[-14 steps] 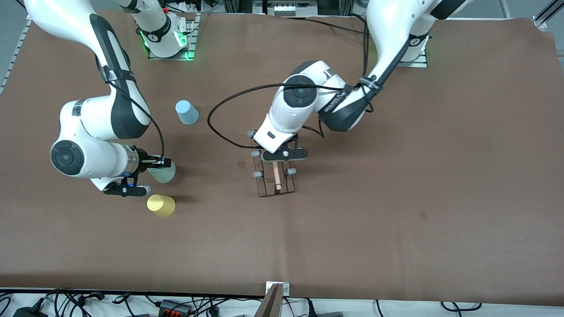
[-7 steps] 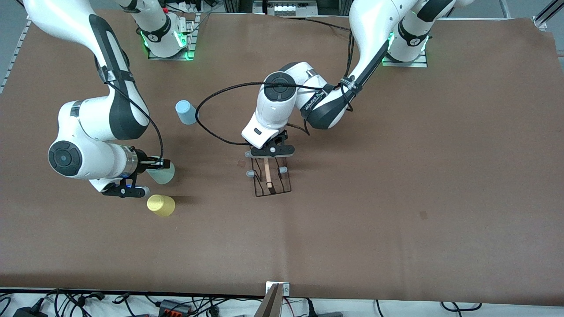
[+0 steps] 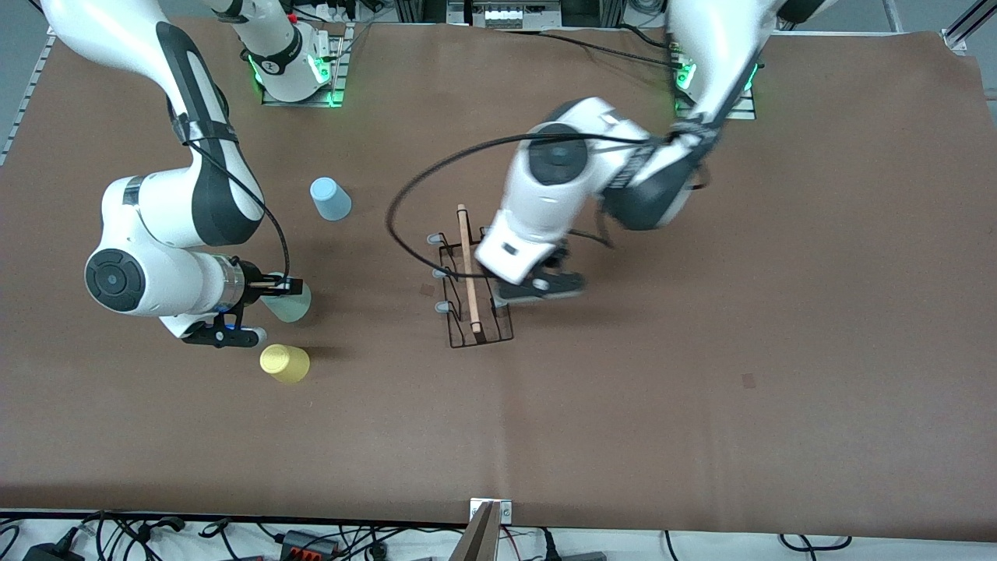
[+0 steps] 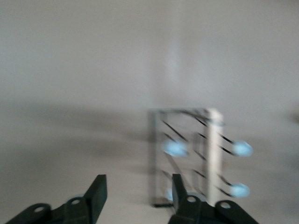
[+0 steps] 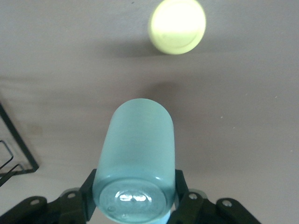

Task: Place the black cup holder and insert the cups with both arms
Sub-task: 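Release the rack and raise the left gripper while the right gripper carries the teal cup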

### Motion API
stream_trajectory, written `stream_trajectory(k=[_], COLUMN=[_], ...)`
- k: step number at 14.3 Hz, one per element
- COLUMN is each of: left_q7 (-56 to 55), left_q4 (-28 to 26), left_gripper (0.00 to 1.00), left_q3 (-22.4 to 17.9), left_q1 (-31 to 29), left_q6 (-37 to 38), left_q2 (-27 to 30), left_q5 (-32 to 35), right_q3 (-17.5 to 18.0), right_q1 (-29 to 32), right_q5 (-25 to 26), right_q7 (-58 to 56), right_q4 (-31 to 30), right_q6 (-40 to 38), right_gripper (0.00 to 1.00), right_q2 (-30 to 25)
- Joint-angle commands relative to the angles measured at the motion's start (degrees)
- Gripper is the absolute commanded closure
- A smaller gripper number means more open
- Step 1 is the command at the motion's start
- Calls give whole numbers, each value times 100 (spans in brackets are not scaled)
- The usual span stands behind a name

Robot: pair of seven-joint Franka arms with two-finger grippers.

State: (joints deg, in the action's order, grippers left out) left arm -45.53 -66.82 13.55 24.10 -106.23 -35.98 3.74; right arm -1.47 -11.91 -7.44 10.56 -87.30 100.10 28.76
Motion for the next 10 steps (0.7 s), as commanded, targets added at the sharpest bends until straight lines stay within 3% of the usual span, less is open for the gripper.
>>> stream_trajectory(k=[1,3,6,8,10], left_q7=[816,1167,2010,2529,2837], left_q4=[-350,-393,-402,-481,-849], left_gripper=[25,20,4,0,0], left_q3=[104,95,60,-44,-526], left_q1=[-782,-1151,-1573,-1846,-1917], left_q6=[584,751,1129,1437,1490], left_q2=[495,574,706,890,1372], left_q5=[65,74,74,66,83], right_q3=[33,94,138,138,121], right_q1=[-381,-566,-856,-1295,-1673], right_q5=[-108,-519,-1206,-1268,-1225], right_q7=[104,87,348,849,1315], right_q4=[361,546,565,565,600], right_q6=[-639,-755,-746,-685,-563], right_gripper=[70,70,70,70,70], right_q2=[-72,-72,-72,-64,6])
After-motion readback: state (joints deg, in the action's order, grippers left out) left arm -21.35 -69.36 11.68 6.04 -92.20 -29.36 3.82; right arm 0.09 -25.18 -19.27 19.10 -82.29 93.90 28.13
